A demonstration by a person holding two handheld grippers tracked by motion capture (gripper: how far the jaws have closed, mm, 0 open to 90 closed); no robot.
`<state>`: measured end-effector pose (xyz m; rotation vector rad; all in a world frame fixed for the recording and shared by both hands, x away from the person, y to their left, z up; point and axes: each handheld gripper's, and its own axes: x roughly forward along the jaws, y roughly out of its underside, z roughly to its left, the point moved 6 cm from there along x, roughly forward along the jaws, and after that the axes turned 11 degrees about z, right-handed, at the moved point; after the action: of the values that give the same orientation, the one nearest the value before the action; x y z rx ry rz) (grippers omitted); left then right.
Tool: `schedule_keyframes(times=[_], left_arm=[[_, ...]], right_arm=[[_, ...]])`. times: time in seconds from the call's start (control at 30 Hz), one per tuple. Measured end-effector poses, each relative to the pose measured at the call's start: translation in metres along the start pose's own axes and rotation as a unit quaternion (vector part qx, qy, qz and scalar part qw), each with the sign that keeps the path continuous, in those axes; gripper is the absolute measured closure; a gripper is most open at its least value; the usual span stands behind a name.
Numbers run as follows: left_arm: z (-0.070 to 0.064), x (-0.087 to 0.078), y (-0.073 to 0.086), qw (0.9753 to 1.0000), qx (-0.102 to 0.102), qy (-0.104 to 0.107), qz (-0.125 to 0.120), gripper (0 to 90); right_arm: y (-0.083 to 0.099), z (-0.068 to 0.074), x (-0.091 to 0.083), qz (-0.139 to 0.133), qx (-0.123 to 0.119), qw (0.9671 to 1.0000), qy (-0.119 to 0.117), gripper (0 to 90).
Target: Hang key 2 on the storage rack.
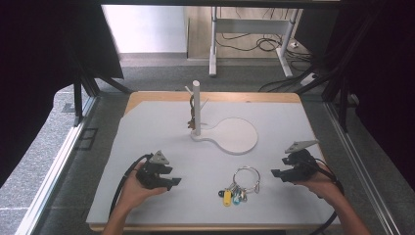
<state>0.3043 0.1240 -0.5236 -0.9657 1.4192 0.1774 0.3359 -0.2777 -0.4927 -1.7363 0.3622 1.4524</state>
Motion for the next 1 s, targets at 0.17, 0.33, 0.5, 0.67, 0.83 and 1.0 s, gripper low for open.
schedule_keyframes(times=[0.17, 0.33, 0.5, 0.67, 0.83, 1.0], left_arm=[[-0.001, -0.001, 0.001, 1.0000, 0.000, 0.003, -0.003, 44.4], [-0.003, -0.001, 0.000, 1.0000, 0.002, 0.005, -0.005, 44.4], [-0.004, -0.002, 0.001, 1.0000, 0.006, 0.004, -0.002, 44.4], [-0.005, -0.002, 0.000, 1.0000, 0.003, 0.005, -0.006, 44.4], [-0.005, -0.004, 0.001, 1.0000, 0.005, 0.004, -0.006, 44.4], [-0.005, -0.007, 0.002, 0.9999, 0.005, 0.003, -0.009, 44.4]], right_arm=[[-0.014, 0.008, 0.006, 0.033, -0.017, 0.9993, -0.001, 36.5], [-0.026, 0.013, 0.011, 0.052, -0.025, 0.9983, -0.004, 37.3], [-0.033, 0.018, 0.019, 0.063, -0.032, 0.9975, -0.003, 38.4], [-0.038, 0.019, 0.026, 0.074, -0.033, 0.9968, -0.002, 41.9], [-0.043, 0.020, 0.029, 0.080, -0.031, 0.9963, -0.002, 47.3], [-0.051, 0.028, 0.036, 0.098, -0.045, 0.9941, -0.004, 49.9]])
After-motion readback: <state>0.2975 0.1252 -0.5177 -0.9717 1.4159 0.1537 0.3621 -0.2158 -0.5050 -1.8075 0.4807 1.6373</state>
